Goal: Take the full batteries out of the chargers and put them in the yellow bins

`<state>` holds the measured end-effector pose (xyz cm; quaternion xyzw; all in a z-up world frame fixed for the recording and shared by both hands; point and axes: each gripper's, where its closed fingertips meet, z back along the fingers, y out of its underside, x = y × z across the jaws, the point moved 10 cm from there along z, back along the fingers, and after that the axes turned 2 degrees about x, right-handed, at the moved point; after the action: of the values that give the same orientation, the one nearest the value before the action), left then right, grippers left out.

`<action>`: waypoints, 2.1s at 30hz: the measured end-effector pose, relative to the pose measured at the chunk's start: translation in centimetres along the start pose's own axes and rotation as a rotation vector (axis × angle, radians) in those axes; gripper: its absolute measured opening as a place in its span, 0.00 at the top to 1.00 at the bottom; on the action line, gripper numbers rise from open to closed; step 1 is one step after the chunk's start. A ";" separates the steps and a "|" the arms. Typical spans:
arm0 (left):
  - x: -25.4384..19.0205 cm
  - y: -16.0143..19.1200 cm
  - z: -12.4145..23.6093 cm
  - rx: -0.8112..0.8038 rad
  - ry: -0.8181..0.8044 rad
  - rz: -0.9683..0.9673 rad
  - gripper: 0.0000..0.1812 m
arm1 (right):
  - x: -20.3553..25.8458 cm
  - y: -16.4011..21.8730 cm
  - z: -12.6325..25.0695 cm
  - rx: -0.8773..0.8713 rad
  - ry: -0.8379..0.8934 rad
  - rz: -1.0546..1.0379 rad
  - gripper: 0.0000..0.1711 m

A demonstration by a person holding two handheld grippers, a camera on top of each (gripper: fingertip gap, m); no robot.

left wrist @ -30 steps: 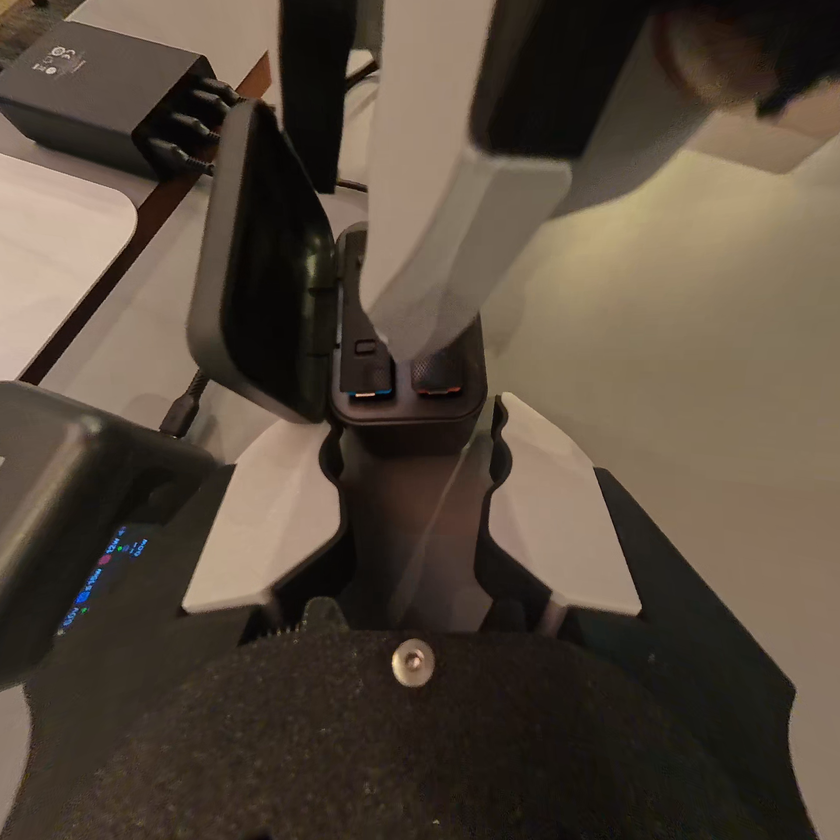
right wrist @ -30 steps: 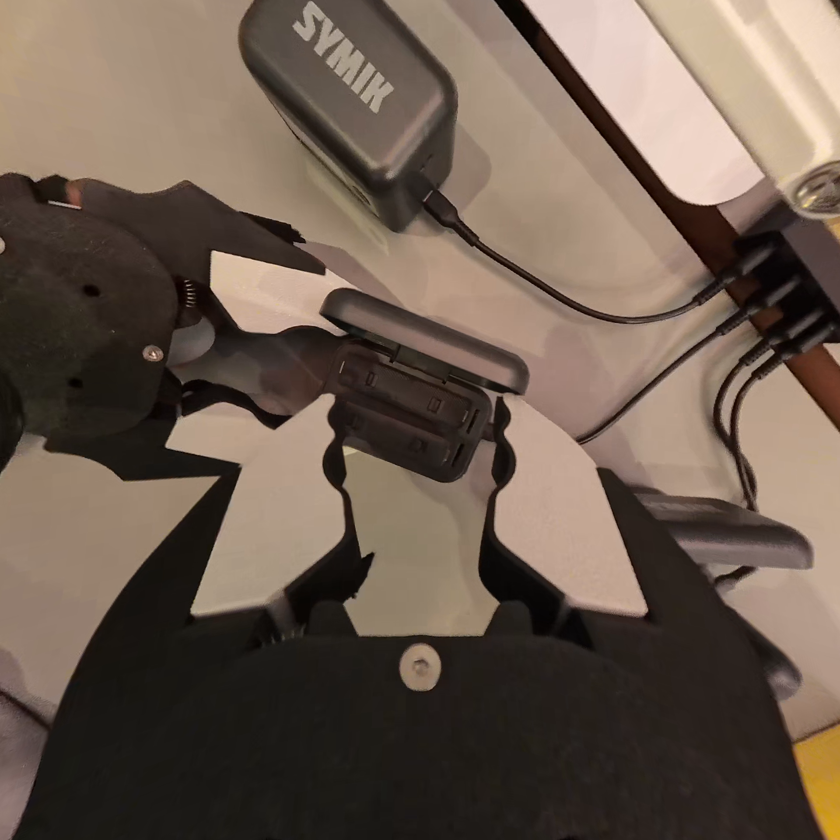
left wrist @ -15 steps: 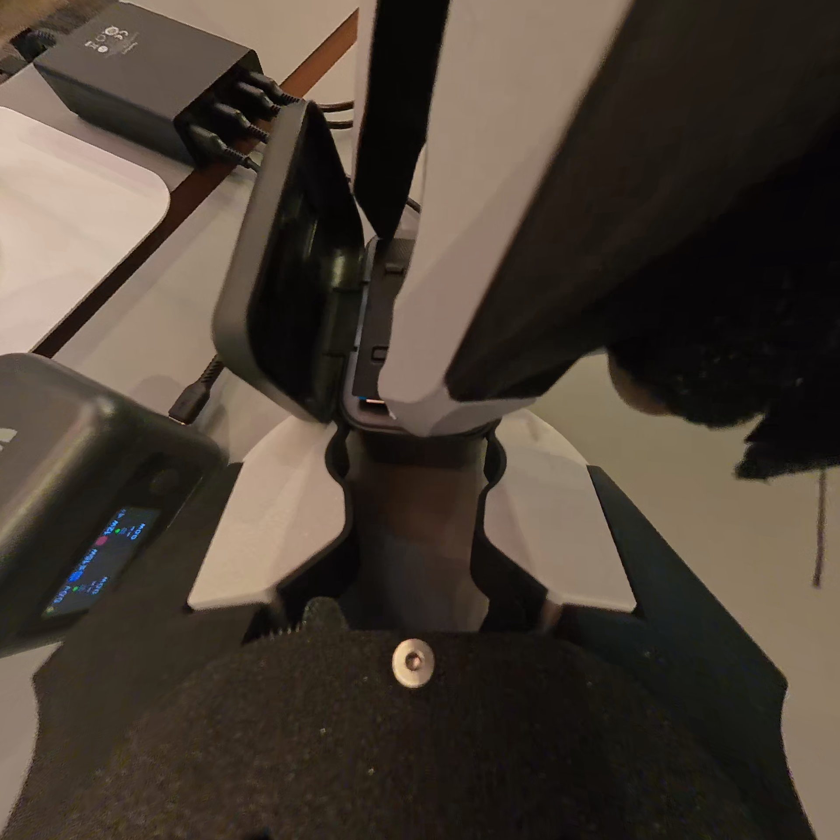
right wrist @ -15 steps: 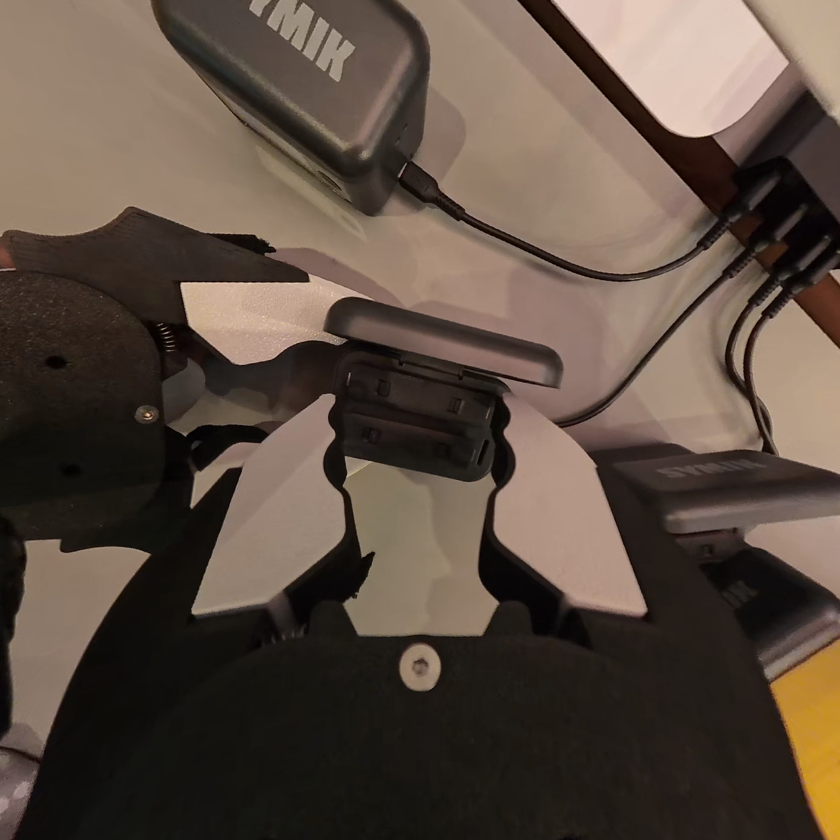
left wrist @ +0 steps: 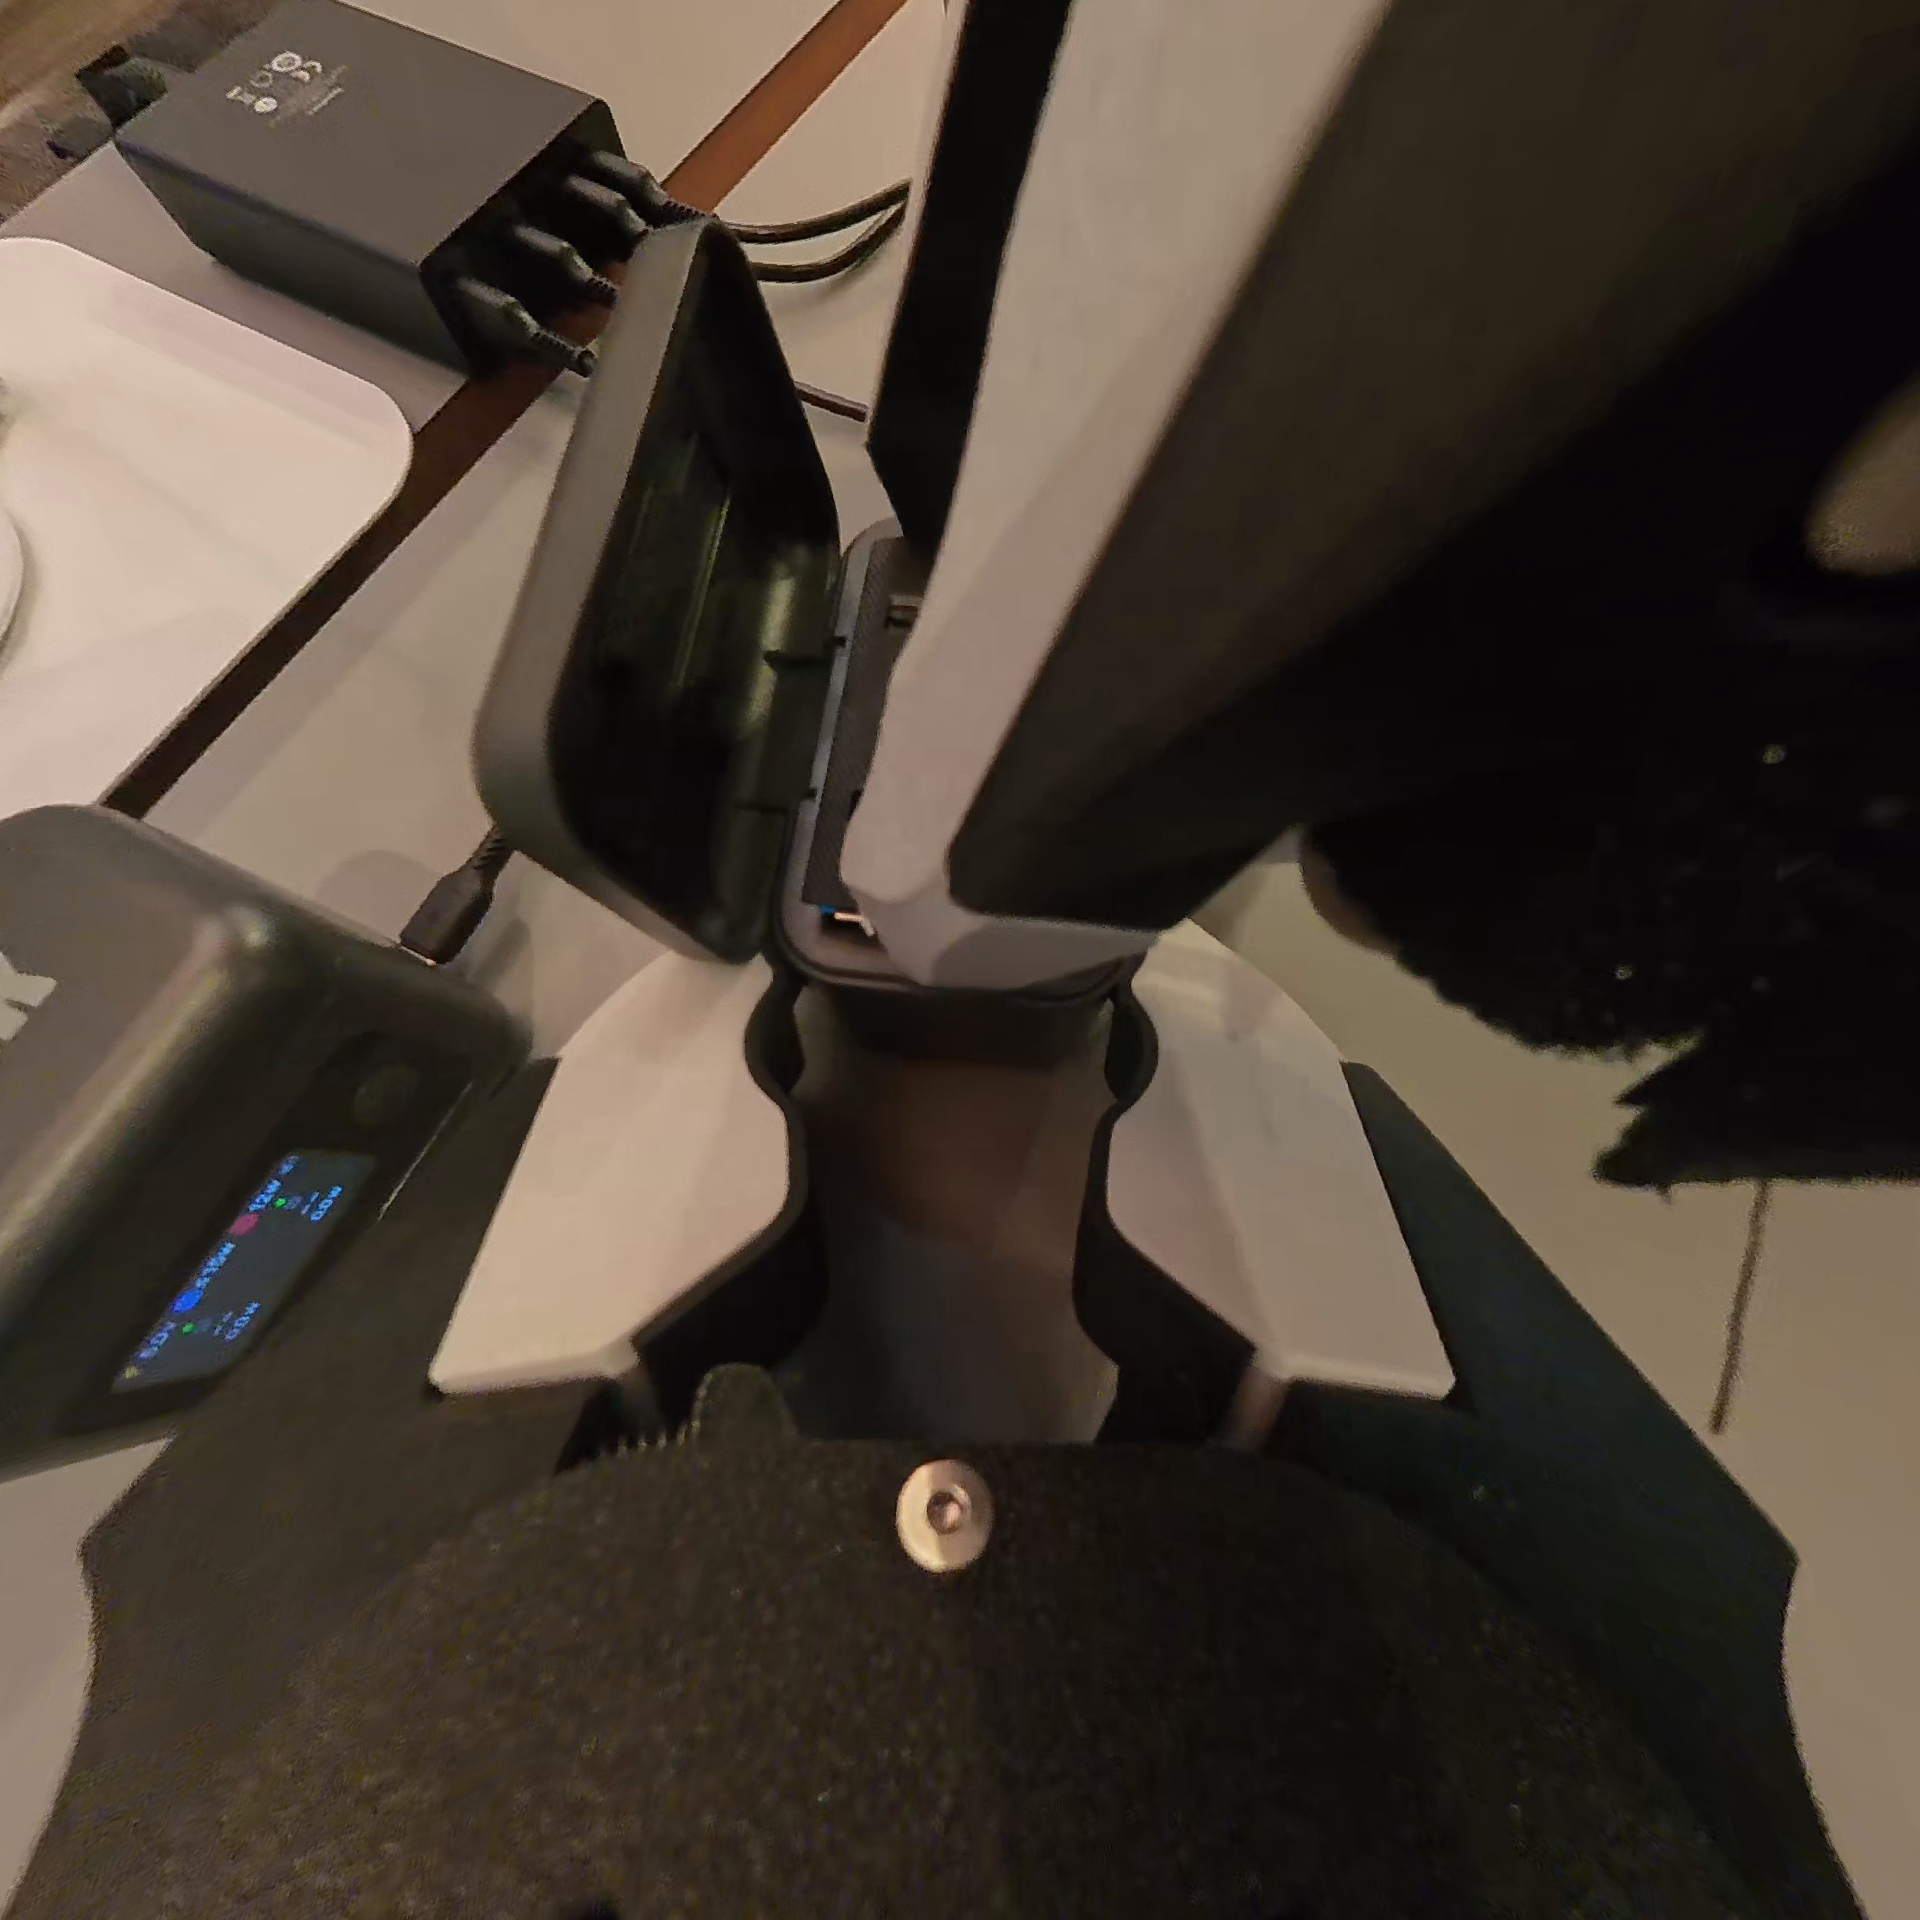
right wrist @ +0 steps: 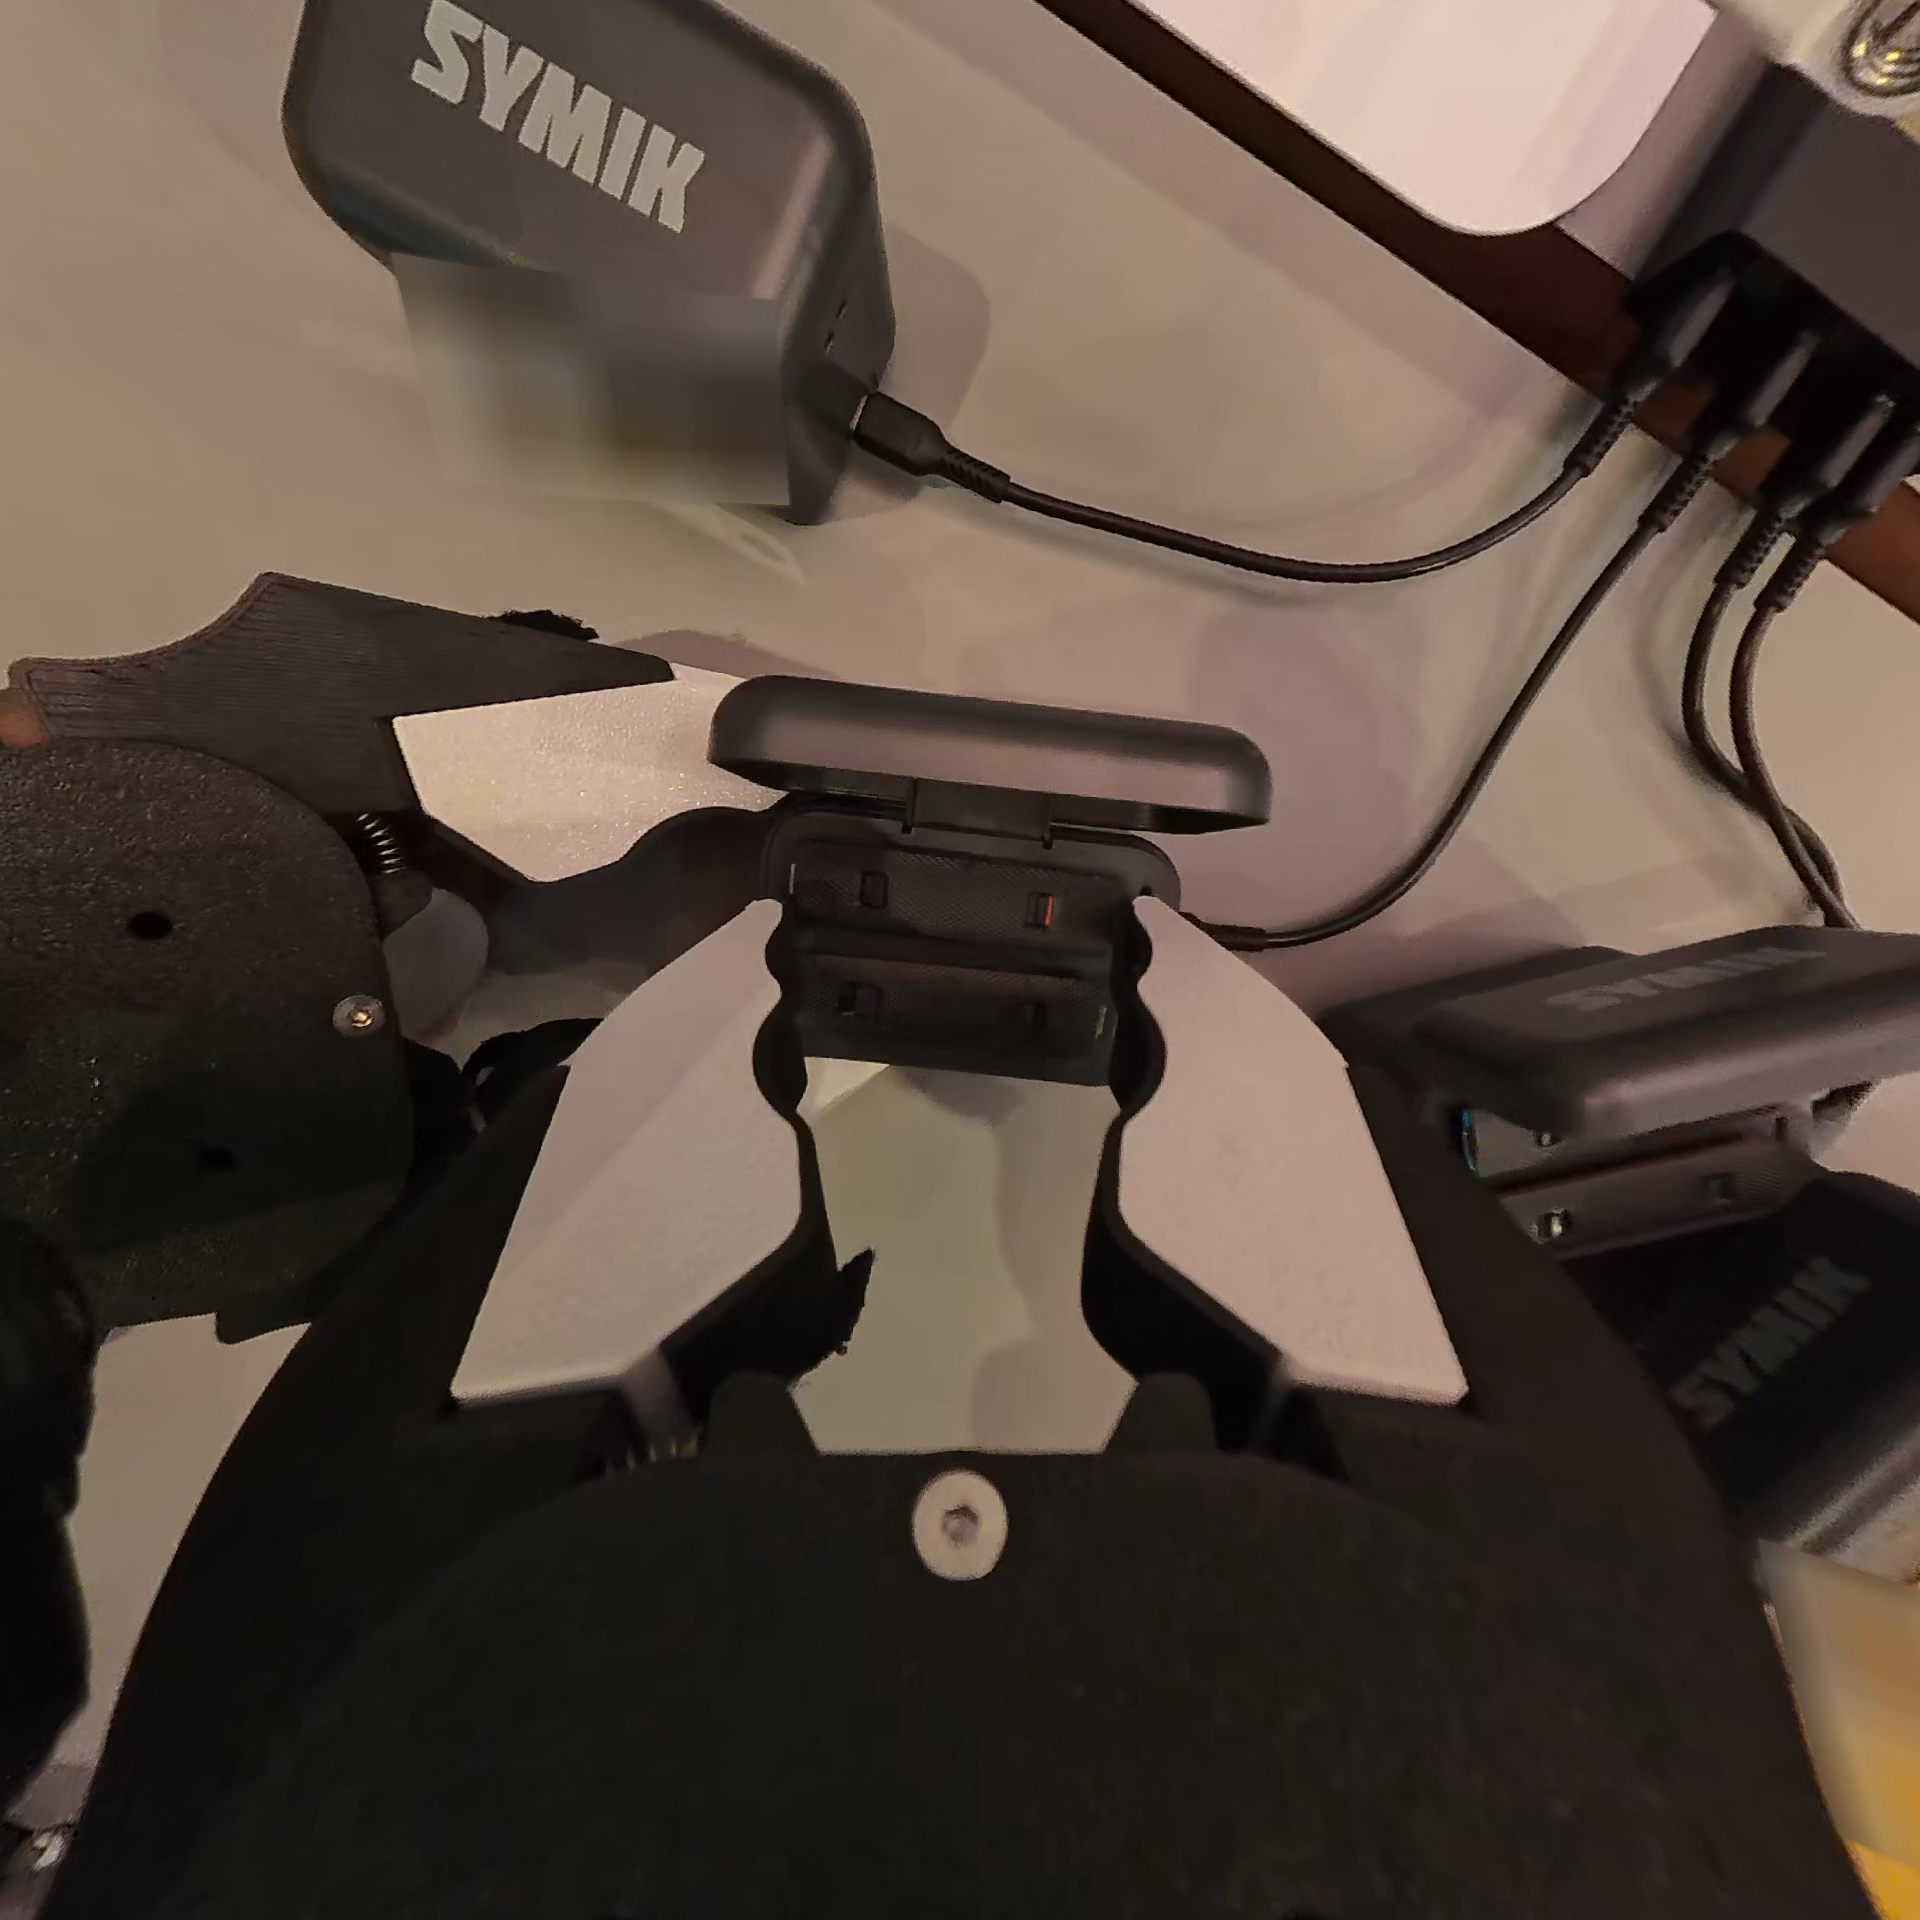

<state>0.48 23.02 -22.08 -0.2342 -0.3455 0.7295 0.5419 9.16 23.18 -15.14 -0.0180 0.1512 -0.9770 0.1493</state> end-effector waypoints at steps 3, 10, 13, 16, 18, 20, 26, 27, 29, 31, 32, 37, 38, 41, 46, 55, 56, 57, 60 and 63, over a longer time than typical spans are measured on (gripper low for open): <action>-0.1 0.0 0.0 -0.001 -0.005 -0.011 0.68 | -0.1 0.1 0.1 -0.003 -0.007 0.001 0.67; -0.1 0.0 -0.1 0.000 -0.004 -0.014 0.68 | -0.3 0.1 0.1 0.000 -0.017 0.005 0.67; 0.0 0.0 -0.1 -0.007 -0.004 -0.019 0.68 | -0.4 0.1 0.1 -0.003 -0.021 0.005 0.67; 0.0 0.0 -0.1 -0.008 -0.005 -0.021 0.68 | -0.4 0.0 0.1 -0.001 -0.021 0.006 0.67; 0.0 0.0 -0.1 -0.008 -0.004 -0.021 0.68 | -0.5 0.0 0.1 0.002 -0.022 0.009 0.67; 0.0 0.0 -0.1 -0.007 -0.002 -0.018 0.68 | -0.5 0.0 0.1 -0.001 -0.022 0.010 0.67; 0.3 0.0 -0.2 -0.005 0.003 0.016 0.68 | -0.5 0.0 0.8 -0.074 -0.030 -0.005 0.67; 0.4 0.0 -0.1 -0.004 -0.002 0.017 0.68 | -0.7 -0.1 1.5 -0.099 -0.036 -0.006 0.67; 0.4 0.0 -0.1 0.001 -0.002 0.008 0.68 | -0.6 0.0 2.5 -0.095 -0.028 0.034 0.67; 0.4 0.0 -0.1 0.003 0.000 0.009 0.68 | -0.6 0.2 3.3 -0.105 -0.022 0.050 0.67; 0.4 0.0 -0.1 0.000 0.004 0.008 0.68 | -0.8 0.2 3.8 -0.114 -0.022 0.044 0.67; 0.7 0.3 0.2 -0.008 0.014 -0.005 0.65 | -1.7 0.8 6.0 -0.206 -0.108 0.013 0.67; 0.9 0.4 0.4 -0.004 0.027 -0.004 0.63 | -2.1 1.1 6.5 -0.224 -0.122 0.008 0.67; 1.7 0.7 1.6 -0.001 0.047 -0.007 0.60 | -3.6 2.5 7.8 -0.275 -0.152 -0.007 0.67; 2.5 0.1 4.8 -0.010 0.059 -0.036 0.64 | -5.4 6.4 9.4 -0.346 -0.212 0.034 0.67; -7.2 -4.8 8.9 -0.247 0.077 -0.405 0.70 | -4.8 14.0 9.4 -0.525 -0.484 0.075 0.67; -8.6 -4.9 9.0 -0.259 0.078 -0.443 0.72 | -4.8 14.6 9.3 -0.545 -0.530 0.049 0.67; -9.9 -4.9 9.0 -0.268 0.083 -0.468 0.72 | -4.7 15.1 9.2 -0.564 -0.575 0.022 0.67; -12.8 -4.6 8.0 -0.301 0.041 -0.450 0.78 | -4.6 16.3 8.8 -0.603 -0.690 -0.037 0.67; -14.0 -4.1 6.5 -0.326 -0.069 -0.465 0.85 | -4.1 17.1 8.0 -0.615 -0.745 -0.068 0.67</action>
<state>2.62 8.82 -15.14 -0.2076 -0.5208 0.5280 0.6378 18.65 6.52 -12.60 -0.4147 0.3685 -0.8186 0.1491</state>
